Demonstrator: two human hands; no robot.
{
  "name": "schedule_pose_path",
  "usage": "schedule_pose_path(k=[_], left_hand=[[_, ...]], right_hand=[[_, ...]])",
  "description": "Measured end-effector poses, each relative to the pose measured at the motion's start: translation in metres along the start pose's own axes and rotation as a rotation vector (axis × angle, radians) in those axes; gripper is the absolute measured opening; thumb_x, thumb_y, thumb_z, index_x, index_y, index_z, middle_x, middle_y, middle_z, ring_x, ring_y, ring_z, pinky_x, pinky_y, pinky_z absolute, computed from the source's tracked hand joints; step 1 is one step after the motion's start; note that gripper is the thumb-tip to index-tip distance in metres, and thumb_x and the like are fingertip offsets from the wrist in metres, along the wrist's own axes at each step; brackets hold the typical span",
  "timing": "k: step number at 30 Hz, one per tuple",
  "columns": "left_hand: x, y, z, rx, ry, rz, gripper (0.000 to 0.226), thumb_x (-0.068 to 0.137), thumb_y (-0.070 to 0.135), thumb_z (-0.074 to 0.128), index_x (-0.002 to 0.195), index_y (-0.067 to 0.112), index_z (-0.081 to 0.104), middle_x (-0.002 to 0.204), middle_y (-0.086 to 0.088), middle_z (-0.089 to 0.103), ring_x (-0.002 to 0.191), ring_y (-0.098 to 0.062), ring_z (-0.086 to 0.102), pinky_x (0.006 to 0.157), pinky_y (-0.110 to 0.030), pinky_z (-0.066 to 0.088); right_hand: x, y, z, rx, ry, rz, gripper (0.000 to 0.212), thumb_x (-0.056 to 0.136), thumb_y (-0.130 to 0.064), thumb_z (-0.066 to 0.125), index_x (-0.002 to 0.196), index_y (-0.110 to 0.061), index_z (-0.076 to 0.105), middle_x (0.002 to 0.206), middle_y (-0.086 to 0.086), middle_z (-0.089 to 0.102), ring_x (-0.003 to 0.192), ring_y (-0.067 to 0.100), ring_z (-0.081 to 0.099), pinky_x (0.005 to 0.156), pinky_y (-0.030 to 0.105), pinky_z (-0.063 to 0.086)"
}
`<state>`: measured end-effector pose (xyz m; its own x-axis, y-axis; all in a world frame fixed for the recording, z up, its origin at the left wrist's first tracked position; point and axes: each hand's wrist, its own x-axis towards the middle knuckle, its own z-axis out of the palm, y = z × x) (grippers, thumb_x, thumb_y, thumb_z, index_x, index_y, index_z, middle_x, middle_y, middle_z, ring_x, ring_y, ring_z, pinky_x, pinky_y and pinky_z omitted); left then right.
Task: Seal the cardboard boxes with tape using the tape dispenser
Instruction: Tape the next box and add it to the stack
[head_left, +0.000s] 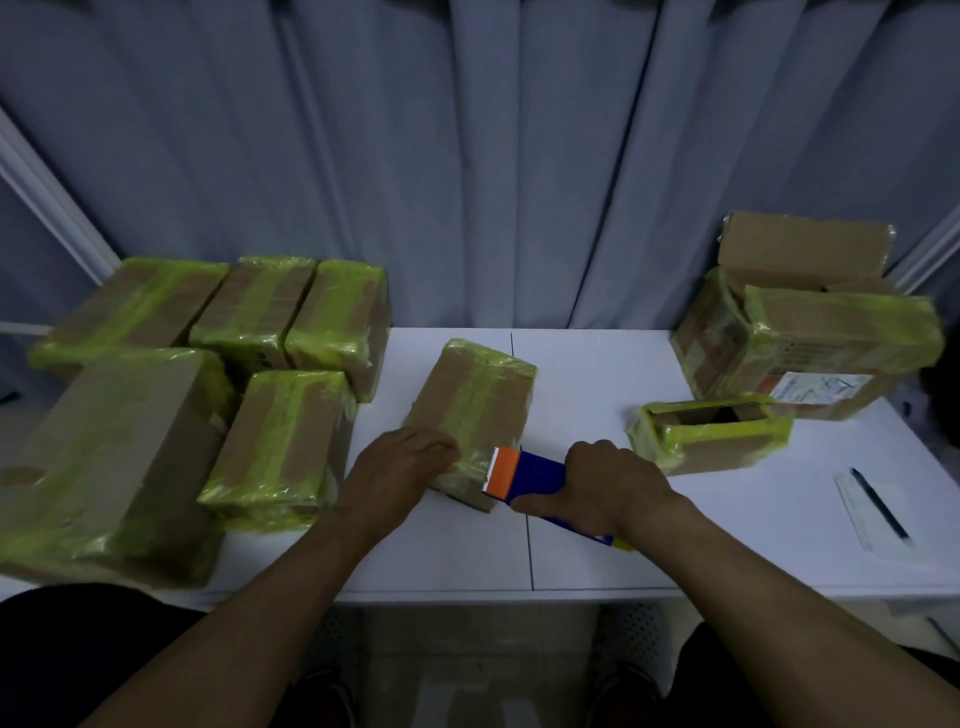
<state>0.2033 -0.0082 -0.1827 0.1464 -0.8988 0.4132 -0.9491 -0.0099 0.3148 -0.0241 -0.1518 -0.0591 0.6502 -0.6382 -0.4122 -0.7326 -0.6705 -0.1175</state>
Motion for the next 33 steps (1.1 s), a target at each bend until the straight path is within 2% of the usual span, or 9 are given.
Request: schedule_pose_path(k=[5, 8, 11, 16, 20, 23, 28, 31, 33], left_hand=[[0.0, -0.01, -0.009, 0.029, -0.042, 0.052, 0.047, 0.079, -0.001, 0.068, 0.122, 0.017, 0.07, 0.117, -0.005, 0.067, 0.106, -0.019, 0.056, 0.088, -0.031, 0.049], [-0.002, -0.002, -0.006, 0.05, -0.024, 0.033, 0.026, 0.09, 0.028, 0.066, 0.113, 0.023, 0.074, 0.12, 0.0, 0.067, 0.109, -0.023, 0.061, 0.091, -0.036, 0.053], [0.003, 0.002, -0.004, 0.069, 0.004, 0.03, 0.033, 0.093, 0.043, 0.052, 0.102, 0.026, 0.078, 0.113, 0.003, 0.071, 0.103, -0.022, 0.065, 0.086, -0.033, 0.055], [0.0, -0.003, 0.003, -0.023, 0.014, -0.021, 0.049, 0.103, 0.052, 0.035, 0.103, 0.029, 0.078, 0.113, 0.007, 0.071, 0.106, -0.017, 0.06, 0.088, -0.031, 0.054], [0.001, -0.002, 0.006, -0.009, 0.029, -0.043, 0.053, 0.104, 0.054, 0.029, 0.104, 0.031, 0.078, 0.114, 0.01, 0.071, 0.104, -0.014, 0.057, 0.089, -0.025, 0.049], [0.002, -0.002, 0.006, -0.012, 0.033, -0.06, 0.049, 0.103, 0.052, 0.034, 0.103, 0.03, 0.078, 0.114, 0.011, 0.071, 0.105, -0.012, 0.057, 0.093, -0.023, 0.047], [0.001, -0.002, 0.005, -0.048, 0.01, -0.102, 0.048, 0.101, 0.054, 0.036, 0.104, 0.029, 0.078, 0.116, 0.012, 0.07, 0.108, -0.011, 0.057, 0.102, -0.007, 0.029], [0.003, 0.001, 0.003, -0.026, 0.014, -0.1, 0.051, 0.102, 0.055, 0.035, 0.103, 0.028, 0.078, 0.113, 0.013, 0.071, 0.107, -0.01, 0.058, 0.101, -0.009, 0.032], [0.003, 0.006, 0.003, 0.014, 0.012, -0.107, 0.047, 0.101, 0.053, 0.037, 0.105, 0.028, 0.077, 0.111, 0.013, 0.071, 0.107, -0.009, 0.055, 0.096, -0.018, 0.042]], right_hand=[[0.007, -0.011, 0.006, 0.012, 0.002, -0.022, 0.076, 0.074, -0.088, 0.058, 0.105, -0.019, 0.049, 0.113, 0.004, 0.067, 0.082, 0.018, 0.058, 0.071, 0.029, 0.048], [0.009, -0.009, 0.006, 0.015, -0.007, -0.022, 0.075, 0.073, -0.089, 0.058, 0.101, -0.021, 0.045, 0.112, 0.004, 0.068, 0.081, 0.017, 0.058, 0.072, 0.03, 0.051], [0.008, -0.008, 0.009, 0.031, -0.022, -0.02, 0.076, 0.074, -0.089, 0.058, 0.104, -0.02, 0.049, 0.11, 0.004, 0.067, 0.081, 0.017, 0.058, 0.072, 0.029, 0.05], [-0.003, -0.008, 0.009, 0.111, -0.045, -0.025, 0.076, 0.075, -0.09, 0.054, 0.102, -0.02, 0.048, 0.083, -0.005, 0.052, 0.08, 0.017, 0.059, 0.07, 0.029, 0.05], [-0.015, -0.007, 0.012, 0.081, 0.017, -0.035, 0.083, 0.074, -0.091, 0.052, 0.114, -0.018, 0.057, 0.107, 0.002, 0.066, 0.089, 0.018, 0.064, 0.073, 0.03, 0.055], [-0.019, 0.001, 0.011, 0.077, 0.015, -0.022, 0.081, 0.074, -0.09, 0.054, 0.113, -0.019, 0.056, 0.111, 0.002, 0.067, 0.089, 0.019, 0.064, 0.073, 0.03, 0.055], [-0.026, 0.018, 0.006, 0.11, -0.009, 0.013, 0.076, 0.071, -0.091, 0.056, 0.101, -0.021, 0.051, 0.092, -0.001, 0.059, 0.088, 0.02, 0.065, 0.074, 0.032, 0.056], [-0.027, 0.027, 0.004, 0.128, -0.032, 0.031, 0.076, 0.068, -0.093, 0.057, 0.094, -0.021, 0.052, 0.082, -0.005, 0.055, 0.081, 0.017, 0.064, 0.074, 0.032, 0.056], [-0.027, 0.031, 0.004, 0.143, -0.043, 0.035, 0.075, 0.069, -0.092, 0.057, 0.093, -0.022, 0.051, 0.081, -0.005, 0.054, 0.08, 0.016, 0.063, 0.075, 0.032, 0.056]])
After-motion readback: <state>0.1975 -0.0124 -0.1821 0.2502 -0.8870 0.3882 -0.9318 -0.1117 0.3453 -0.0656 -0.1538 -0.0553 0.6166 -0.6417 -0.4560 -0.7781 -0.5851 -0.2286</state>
